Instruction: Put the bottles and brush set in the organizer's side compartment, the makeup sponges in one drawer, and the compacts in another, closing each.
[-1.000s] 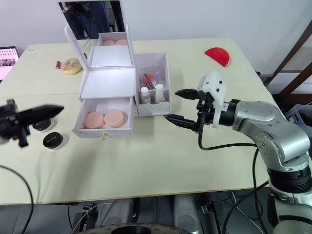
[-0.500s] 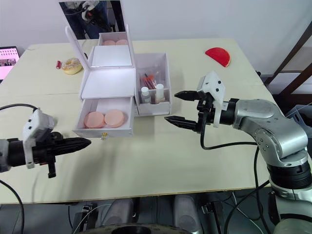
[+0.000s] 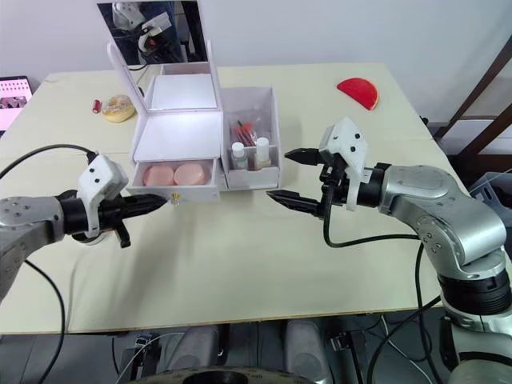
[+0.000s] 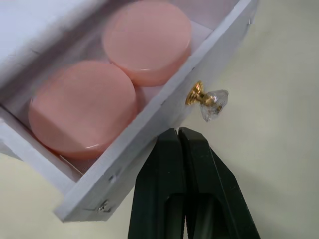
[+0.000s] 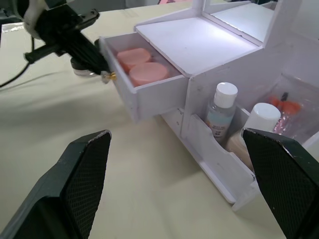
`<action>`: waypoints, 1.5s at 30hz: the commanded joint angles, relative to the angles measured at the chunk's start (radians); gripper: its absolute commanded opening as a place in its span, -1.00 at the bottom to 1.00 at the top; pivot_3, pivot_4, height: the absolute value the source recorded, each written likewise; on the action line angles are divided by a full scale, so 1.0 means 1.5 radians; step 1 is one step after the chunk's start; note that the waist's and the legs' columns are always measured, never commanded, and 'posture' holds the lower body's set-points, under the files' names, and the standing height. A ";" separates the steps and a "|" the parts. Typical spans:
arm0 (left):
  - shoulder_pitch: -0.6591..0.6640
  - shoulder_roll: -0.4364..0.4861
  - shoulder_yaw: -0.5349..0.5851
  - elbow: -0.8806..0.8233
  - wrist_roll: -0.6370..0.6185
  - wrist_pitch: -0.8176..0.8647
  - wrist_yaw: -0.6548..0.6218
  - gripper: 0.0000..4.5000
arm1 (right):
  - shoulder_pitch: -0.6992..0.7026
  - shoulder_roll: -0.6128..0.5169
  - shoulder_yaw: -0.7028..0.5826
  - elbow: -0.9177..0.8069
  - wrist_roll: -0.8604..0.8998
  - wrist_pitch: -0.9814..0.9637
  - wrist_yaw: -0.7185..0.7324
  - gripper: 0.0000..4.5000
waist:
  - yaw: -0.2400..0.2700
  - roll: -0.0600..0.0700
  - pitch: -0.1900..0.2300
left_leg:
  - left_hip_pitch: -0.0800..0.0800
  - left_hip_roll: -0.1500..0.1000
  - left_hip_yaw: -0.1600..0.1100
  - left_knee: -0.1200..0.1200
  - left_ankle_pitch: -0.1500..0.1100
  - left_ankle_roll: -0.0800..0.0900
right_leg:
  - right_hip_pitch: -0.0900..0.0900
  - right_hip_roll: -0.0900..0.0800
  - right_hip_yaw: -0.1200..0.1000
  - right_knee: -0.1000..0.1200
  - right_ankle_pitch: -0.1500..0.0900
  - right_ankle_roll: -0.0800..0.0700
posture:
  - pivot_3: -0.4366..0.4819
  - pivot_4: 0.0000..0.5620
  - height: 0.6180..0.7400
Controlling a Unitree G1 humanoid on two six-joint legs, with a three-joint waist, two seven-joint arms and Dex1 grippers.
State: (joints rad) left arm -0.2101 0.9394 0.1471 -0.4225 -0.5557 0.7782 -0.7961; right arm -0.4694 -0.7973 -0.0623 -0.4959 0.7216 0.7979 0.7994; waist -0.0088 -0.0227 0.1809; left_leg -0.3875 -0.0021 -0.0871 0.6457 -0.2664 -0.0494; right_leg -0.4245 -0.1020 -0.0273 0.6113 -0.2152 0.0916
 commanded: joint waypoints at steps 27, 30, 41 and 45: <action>-0.136 -0.162 -0.056 0.116 0.104 -0.056 0.081 -0.96 | 0.003 0.018 -0.008 -0.050 0.024 0.010 -0.026 1.00 | 0.009 0.000 0.000 | 0.000 0.000 0.000 0.001 0.000 0.000 | 0.001 0.000 0.000 0.001 0.000 0.000 | -0.05 -0.47 0.99; -0.129 -0.155 -0.046 0.102 0.099 -0.045 0.078 -0.96 | 0.003 0.015 -0.011 -0.047 0.023 0.009 -0.024 1.00 | 0.011 0.000 0.000 | 0.000 0.000 0.000 0.001 0.000 0.000 | 0.001 0.000 0.000 0.001 0.000 0.000 | -0.05 -0.47 0.99; 0.078 -0.006 0.294 -0.035 -0.117 0.090 -0.096 -0.96 | 0.077 -0.066 -0.104 0.011 0.000 -0.029 0.035 1.00 | -0.002 0.000 0.000 | 0.000 0.000 0.000 -0.001 0.000 0.000 | 0.000 0.000 0.000 0.000 -0.001 0.001 | -0.05 -0.47 0.99; 0.217 0.023 0.470 0.007 -0.087 0.078 -0.149 -0.73 | 0.138 -0.105 -0.157 0.065 -0.033 -0.073 0.080 1.00 | -0.002 0.000 0.000 | 0.000 0.000 0.000 0.000 0.000 0.000 | 0.000 0.000 0.000 0.000 -0.002 0.003 | -0.05 -0.47 0.99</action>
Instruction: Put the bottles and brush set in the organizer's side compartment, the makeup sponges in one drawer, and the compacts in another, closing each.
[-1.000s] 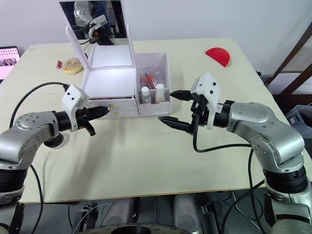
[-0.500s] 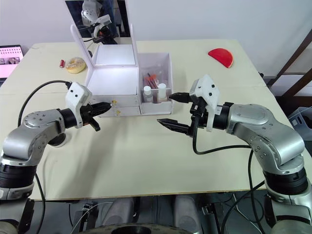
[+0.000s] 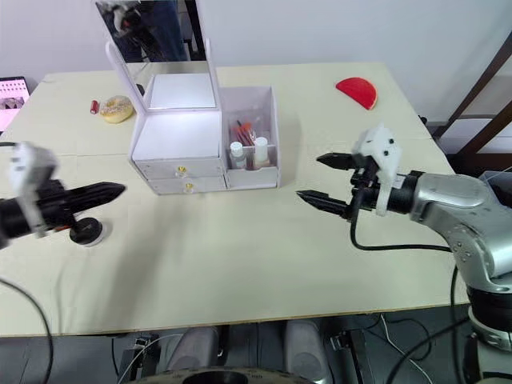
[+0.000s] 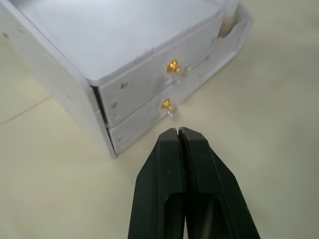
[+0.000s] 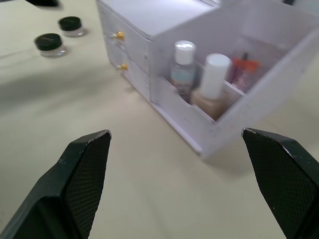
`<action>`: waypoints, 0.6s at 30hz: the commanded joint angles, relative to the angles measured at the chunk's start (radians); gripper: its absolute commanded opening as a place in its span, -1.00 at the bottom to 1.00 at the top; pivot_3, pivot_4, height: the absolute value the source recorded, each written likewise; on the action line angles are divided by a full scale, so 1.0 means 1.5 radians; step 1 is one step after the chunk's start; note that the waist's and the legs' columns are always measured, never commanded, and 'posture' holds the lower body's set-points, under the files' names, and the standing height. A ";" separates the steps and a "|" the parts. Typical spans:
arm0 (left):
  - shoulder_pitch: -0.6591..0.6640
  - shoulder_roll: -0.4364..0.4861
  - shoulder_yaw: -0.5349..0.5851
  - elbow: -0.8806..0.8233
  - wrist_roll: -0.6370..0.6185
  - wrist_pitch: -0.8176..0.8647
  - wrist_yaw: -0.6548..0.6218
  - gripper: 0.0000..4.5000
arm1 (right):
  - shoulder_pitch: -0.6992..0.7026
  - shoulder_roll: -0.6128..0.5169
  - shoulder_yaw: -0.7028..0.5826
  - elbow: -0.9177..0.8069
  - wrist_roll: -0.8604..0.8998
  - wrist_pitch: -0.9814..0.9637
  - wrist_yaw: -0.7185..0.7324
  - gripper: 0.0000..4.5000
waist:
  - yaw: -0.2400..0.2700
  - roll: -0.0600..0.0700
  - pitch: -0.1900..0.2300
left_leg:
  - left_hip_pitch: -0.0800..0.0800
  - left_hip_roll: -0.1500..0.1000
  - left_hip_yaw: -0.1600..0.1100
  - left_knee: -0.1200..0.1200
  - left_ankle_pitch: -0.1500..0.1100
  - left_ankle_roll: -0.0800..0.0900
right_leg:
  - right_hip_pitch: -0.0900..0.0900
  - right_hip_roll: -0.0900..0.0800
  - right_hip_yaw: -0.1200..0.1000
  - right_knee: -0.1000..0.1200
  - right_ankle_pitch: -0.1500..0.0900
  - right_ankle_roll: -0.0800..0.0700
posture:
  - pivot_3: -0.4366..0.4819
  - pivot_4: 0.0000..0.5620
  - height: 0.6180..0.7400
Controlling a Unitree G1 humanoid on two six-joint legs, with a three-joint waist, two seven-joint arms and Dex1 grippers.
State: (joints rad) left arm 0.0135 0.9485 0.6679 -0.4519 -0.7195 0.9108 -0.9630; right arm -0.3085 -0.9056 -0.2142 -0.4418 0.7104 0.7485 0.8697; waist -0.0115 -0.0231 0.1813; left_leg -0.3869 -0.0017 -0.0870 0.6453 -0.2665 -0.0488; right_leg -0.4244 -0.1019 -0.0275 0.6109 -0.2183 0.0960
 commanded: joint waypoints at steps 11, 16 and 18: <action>0.303 -0.018 0.357 0.165 0.080 -0.110 -0.114 0.97 | 0.145 -0.070 -0.163 0.241 -0.089 -0.178 0.149 1.00 | -0.001 0.002 0.001 | 0.000 0.001 0.002 0.000 0.000 -0.001 | 0.001 -0.001 0.000 -0.005 0.000 0.000 | -0.05 -0.47 0.99; 0.318 -0.030 0.371 0.169 0.072 -0.131 -0.107 0.97 | 0.114 -0.065 -0.135 0.257 -0.088 -0.188 0.173 1.00 | -0.002 0.002 0.001 | -0.001 0.002 0.003 0.000 0.000 -0.001 | 0.001 -0.001 0.000 -0.008 0.000 0.000 | -0.05 -0.47 0.99; 0.322 -0.035 0.375 0.160 0.067 -0.131 -0.102 0.97 | 0.109 -0.064 -0.125 0.251 -0.086 -0.184 0.178 1.00 | -0.002 0.002 0.001 | -0.001 0.002 0.004 0.000 0.000 -0.001 | 0.000 -0.001 0.000 -0.008 0.000 0.000 | -0.05 -0.47 0.99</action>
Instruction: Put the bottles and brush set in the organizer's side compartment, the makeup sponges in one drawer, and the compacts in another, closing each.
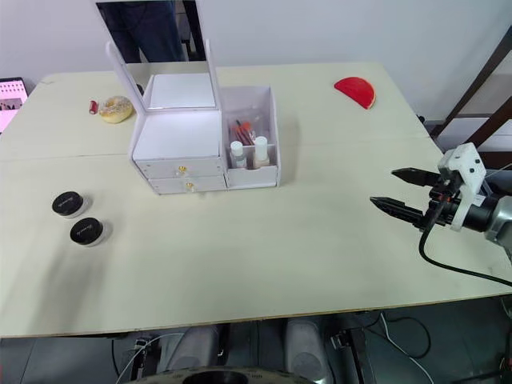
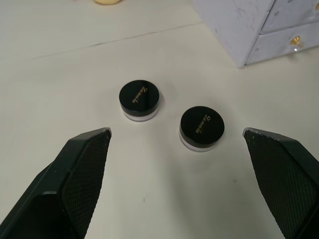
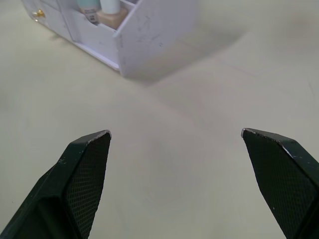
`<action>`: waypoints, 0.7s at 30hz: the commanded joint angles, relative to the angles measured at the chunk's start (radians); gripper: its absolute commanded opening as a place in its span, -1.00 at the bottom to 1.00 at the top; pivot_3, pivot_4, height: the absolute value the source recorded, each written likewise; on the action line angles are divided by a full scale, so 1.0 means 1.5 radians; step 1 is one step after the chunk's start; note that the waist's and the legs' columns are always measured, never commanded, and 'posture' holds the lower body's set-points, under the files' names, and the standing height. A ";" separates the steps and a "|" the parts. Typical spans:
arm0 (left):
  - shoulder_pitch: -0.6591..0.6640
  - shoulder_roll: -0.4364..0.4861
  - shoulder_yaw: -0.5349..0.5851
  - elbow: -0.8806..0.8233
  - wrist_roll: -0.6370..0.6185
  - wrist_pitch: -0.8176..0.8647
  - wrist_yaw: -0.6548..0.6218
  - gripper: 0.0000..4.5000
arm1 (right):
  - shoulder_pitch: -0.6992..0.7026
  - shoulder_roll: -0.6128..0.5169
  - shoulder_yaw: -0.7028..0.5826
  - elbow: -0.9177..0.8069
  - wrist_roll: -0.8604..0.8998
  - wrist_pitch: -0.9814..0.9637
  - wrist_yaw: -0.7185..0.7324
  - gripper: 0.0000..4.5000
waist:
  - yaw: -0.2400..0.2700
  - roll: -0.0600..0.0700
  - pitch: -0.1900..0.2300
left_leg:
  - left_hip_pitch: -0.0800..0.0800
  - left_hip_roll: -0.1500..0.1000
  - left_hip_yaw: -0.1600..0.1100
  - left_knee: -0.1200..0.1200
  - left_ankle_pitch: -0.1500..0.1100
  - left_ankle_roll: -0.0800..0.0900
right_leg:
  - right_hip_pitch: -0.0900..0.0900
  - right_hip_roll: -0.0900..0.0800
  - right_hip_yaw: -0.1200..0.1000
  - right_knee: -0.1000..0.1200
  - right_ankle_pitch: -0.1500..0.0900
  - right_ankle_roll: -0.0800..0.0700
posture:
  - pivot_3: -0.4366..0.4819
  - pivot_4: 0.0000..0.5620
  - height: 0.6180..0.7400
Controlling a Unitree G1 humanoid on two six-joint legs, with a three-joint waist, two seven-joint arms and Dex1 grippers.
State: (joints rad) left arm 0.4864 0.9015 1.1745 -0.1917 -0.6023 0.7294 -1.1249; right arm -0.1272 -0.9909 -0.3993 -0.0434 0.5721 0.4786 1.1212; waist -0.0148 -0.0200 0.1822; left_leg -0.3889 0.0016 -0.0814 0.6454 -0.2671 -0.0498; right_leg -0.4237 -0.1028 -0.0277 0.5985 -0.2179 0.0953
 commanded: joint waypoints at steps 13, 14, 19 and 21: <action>0.018 -0.029 0.033 -0.069 -0.044 -0.002 0.043 0.97 | -0.041 -0.012 0.019 -0.036 0.012 0.024 0.019 1.00 | 0.001 0.000 0.000 | 0.000 0.000 0.000 -0.002 0.000 0.000 | -0.001 0.000 0.000 0.001 0.001 -0.001 | -0.05 -0.47 0.99; 0.019 -0.031 0.029 -0.073 -0.044 -0.004 0.047 0.97 | -0.043 -0.011 0.020 -0.041 0.011 0.027 0.015 1.00 | 0.001 0.000 0.000 | 0.000 0.000 0.000 -0.001 0.000 0.000 | -0.001 0.000 0.000 0.001 0.001 -0.001 | -0.05 -0.47 0.99; 0.017 -0.063 -0.015 -0.127 -0.051 -0.009 0.076 0.97 | -0.071 -0.010 0.040 -0.062 0.011 0.046 0.009 1.00 | 0.000 0.001 0.000 | 0.000 0.000 0.000 -0.001 0.000 0.000 | -0.001 0.000 0.000 0.001 0.001 -0.001 | -0.05 -0.47 0.99; 0.018 -0.094 -0.049 -0.177 -0.061 -0.005 0.099 0.97 | -0.096 -0.006 0.062 -0.079 0.012 0.055 0.003 1.00 | 0.000 0.001 0.000 | 0.000 0.000 0.000 -0.001 0.000 0.000 | 0.000 0.000 0.000 0.001 0.001 -0.001 | -0.05 -0.47 0.99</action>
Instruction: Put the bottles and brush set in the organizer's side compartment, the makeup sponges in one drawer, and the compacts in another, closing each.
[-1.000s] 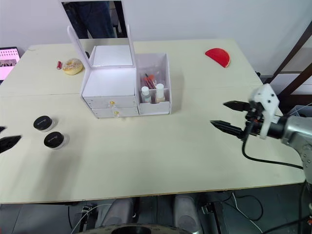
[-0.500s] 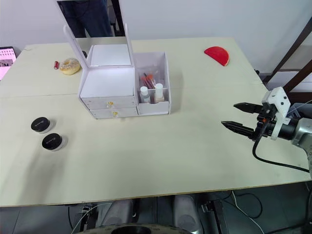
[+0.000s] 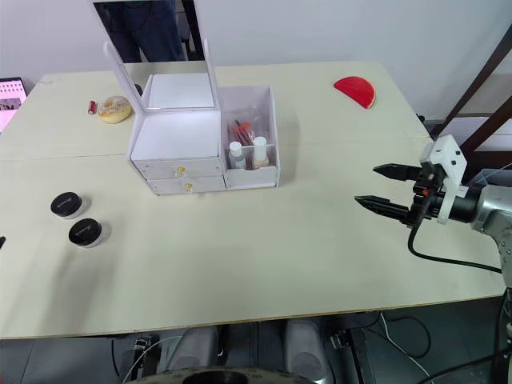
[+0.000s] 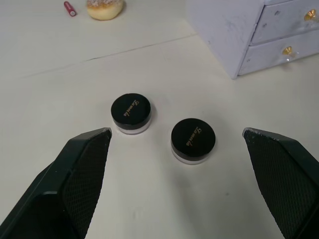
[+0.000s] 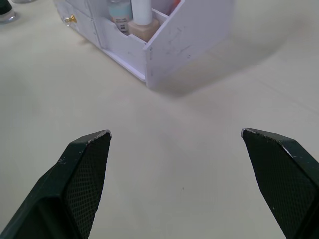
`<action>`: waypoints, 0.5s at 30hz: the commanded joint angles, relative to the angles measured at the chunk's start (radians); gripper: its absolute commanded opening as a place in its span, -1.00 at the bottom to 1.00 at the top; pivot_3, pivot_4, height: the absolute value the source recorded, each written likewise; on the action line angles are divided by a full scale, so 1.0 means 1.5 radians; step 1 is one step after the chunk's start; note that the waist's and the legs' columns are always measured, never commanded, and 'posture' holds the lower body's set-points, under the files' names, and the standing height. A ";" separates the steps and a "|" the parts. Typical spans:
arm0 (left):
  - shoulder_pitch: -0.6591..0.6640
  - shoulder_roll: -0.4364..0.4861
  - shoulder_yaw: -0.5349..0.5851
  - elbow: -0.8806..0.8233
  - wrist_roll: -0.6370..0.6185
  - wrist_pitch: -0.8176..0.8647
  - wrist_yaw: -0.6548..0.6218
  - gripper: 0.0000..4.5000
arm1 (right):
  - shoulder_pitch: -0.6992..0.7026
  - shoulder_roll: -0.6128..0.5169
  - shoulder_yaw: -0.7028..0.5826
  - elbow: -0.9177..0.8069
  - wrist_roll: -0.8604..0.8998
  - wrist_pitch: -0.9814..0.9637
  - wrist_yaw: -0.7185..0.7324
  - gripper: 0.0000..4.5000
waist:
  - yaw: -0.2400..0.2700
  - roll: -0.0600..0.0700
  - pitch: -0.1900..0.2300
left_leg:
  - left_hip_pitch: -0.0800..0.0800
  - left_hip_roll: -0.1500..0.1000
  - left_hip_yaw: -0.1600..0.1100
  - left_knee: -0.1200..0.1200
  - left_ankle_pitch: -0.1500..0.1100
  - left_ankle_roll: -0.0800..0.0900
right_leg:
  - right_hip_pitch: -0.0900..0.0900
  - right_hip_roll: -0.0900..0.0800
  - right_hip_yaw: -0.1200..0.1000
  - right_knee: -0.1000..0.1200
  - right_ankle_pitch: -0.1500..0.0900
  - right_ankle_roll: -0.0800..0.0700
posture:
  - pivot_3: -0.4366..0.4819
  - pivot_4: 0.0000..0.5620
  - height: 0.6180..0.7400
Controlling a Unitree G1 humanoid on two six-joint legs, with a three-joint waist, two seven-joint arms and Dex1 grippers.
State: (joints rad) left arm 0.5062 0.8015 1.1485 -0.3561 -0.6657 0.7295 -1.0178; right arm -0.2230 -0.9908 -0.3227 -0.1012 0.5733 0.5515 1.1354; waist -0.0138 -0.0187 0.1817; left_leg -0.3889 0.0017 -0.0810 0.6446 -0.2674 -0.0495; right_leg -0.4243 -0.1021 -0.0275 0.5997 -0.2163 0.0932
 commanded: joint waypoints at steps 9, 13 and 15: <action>-0.023 -0.284 -0.324 -0.341 0.008 -0.009 0.319 0.97 | -0.183 0.053 0.119 -0.110 0.018 0.068 -0.060 1.00 | 0.005 0.000 0.000 | 0.000 0.000 0.000 0.001 0.000 0.000 | 0.002 0.001 0.001 0.000 0.003 -0.003 | -0.05 -0.47 0.99; -0.033 -0.396 -0.582 -0.378 0.196 -0.075 0.487 0.97 | -0.224 0.074 0.152 -0.102 0.019 0.076 -0.057 1.00 | 0.015 -0.001 -0.001 | 0.001 0.000 -0.001 0.002 0.000 0.000 | 0.003 0.002 0.002 -0.001 0.006 -0.001 | -0.05 -0.47 0.99; -0.050 -0.432 -0.701 -0.354 0.283 -0.112 0.553 0.97 | -0.244 0.087 0.171 -0.095 0.015 0.081 -0.057 1.00 | 0.017 -0.001 -0.001 | 0.001 0.000 -0.001 0.002 0.000 0.000 | 0.004 0.002 0.002 -0.001 0.006 -0.002 | -0.05 -0.47 0.99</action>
State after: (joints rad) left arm 0.4486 0.1730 0.2177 -0.8778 -0.3576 0.6291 -0.2758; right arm -0.5585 -0.8662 -0.0682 -0.2323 0.5912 0.6729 1.0484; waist 0.0124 -0.0203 0.1802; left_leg -0.3861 0.0012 -0.0823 0.6483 -0.2670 -0.0491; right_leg -0.4178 -0.0984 -0.0239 0.5984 -0.2066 0.0907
